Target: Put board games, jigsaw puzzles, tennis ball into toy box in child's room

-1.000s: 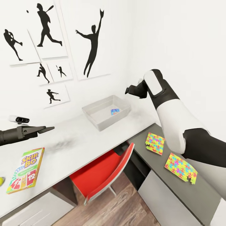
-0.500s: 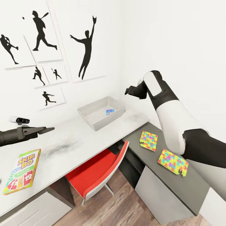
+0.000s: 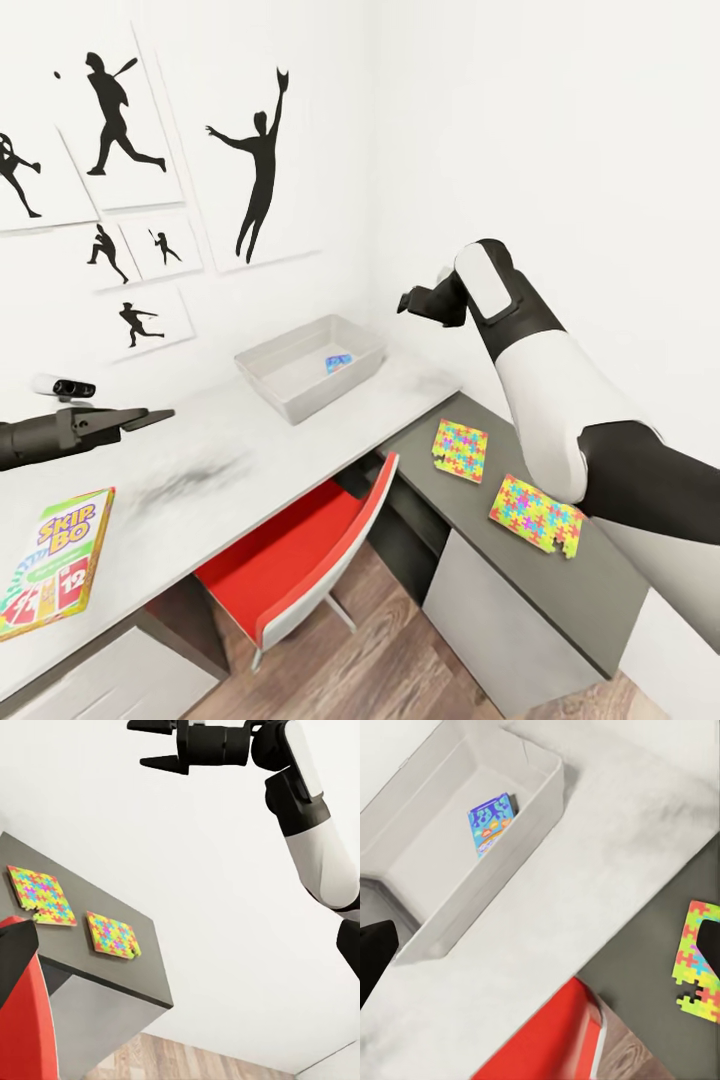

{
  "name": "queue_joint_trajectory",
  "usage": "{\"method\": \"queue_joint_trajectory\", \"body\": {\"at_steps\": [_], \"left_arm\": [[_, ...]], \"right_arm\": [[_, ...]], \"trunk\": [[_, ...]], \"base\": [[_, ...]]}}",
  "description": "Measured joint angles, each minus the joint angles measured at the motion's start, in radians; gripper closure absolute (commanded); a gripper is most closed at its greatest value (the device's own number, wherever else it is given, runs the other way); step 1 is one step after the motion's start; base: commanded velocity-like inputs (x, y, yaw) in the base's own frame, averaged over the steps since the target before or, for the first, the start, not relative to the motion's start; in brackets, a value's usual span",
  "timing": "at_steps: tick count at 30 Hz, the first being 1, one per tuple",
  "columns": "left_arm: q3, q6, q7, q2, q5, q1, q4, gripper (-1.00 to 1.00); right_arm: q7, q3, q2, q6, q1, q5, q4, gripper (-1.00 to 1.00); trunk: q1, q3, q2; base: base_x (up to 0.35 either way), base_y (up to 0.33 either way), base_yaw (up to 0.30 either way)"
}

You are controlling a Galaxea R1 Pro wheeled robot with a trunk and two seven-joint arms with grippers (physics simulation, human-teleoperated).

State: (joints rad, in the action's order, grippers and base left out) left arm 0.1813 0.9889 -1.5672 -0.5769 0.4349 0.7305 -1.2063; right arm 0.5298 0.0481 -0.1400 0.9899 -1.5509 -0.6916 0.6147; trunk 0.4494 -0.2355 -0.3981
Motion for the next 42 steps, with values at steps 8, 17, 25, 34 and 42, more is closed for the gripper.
{"method": "queue_joint_trajectory", "body": {"at_steps": [8,17,25,34,42], "left_arm": [[0.0,-0.008,0.0,0.001,-0.012,-0.022,0.004,-1.0],[0.0,-0.032,0.0,0.001,-0.062,-0.042,0.008,-1.0],[0.0,-0.036,0.0,0.001,-0.157,-0.048,0.008,-1.0],[0.001,-0.037,0.0,0.0,-0.19,-0.049,0.008,-1.0],[0.002,-0.036,0.0,0.0,-0.192,-0.049,0.008,-1.0]], "right_arm": [[-0.004,0.0,0.0,0.0,0.076,-0.001,0.002,-1.0],[-0.007,0.001,-0.003,0.004,0.13,-0.002,0.004,-1.0],[-0.008,0.003,-0.011,0.007,0.177,-0.002,0.021,-1.0],[-0.048,0.0,-0.002,0.034,0.304,-0.004,0.197,-1.0],[-0.088,-0.002,0.0,0.056,0.375,-0.005,0.294,-1.0]], "trunk": [[0.0,0.013,0.0],[0.0,0.027,0.0],[0.0,0.04,0.0],[0.0,0.055,0.0],[0.0,0.068,0.0]], "base": [[0.0,0.0,-0.093],[0.0,0.0,-0.021],[0.0,0.0,-0.001],[-0.026,0.0,0.0],[-0.111,0.0,0.0]]}}
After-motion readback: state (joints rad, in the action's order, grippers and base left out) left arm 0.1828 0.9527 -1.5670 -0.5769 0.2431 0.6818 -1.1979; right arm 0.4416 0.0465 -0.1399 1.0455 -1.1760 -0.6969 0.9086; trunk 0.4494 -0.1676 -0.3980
